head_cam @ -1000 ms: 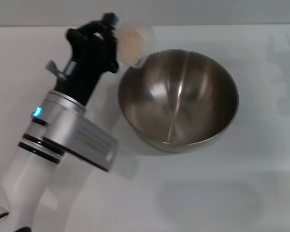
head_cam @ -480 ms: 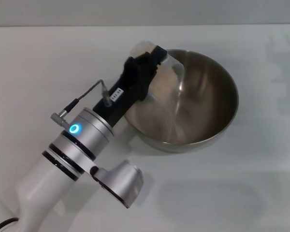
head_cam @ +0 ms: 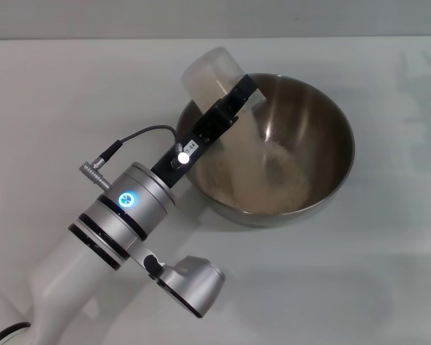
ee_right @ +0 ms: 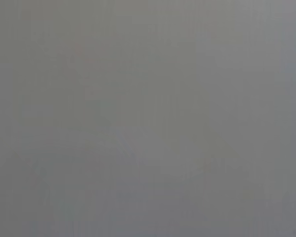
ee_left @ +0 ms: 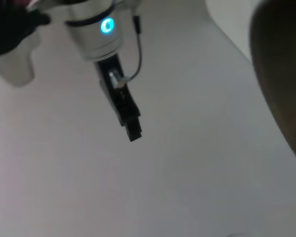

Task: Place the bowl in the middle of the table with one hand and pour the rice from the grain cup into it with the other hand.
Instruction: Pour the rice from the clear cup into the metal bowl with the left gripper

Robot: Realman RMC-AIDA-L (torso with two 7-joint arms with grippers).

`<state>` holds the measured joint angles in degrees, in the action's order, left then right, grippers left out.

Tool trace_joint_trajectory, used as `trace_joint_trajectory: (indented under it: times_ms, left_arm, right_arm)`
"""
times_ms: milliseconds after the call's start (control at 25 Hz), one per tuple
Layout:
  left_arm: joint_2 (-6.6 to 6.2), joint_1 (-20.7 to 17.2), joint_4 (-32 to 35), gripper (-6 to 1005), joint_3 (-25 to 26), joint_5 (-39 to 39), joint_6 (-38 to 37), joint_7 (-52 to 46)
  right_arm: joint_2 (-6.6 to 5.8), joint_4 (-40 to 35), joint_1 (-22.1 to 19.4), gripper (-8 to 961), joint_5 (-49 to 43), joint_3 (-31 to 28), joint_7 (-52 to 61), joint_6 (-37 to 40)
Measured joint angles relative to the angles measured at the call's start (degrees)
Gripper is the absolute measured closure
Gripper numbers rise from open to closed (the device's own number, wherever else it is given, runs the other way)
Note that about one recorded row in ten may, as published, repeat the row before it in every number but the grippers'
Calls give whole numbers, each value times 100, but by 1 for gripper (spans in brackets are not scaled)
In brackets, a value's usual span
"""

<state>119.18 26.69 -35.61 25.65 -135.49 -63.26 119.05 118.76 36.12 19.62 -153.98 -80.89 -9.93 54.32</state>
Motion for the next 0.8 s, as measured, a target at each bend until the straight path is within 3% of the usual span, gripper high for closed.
trace_joint_trajectory:
  times_ms: [280, 480, 800]
  left_arm:
    - [0, 25, 16, 968, 107, -3, 0, 464]
    - [2, 29, 39, 966, -166, -8, -5, 376]
    - [-5, 9, 123, 964, 21, -5, -30, 316]
  right_arm:
    - [-3, -40, 52, 541, -1, -5, 0, 0]
    - [-3, -49, 67, 542, 0, -6, 0, 0]
    - [-11, -83, 115, 542, 5, -13, 0, -1]
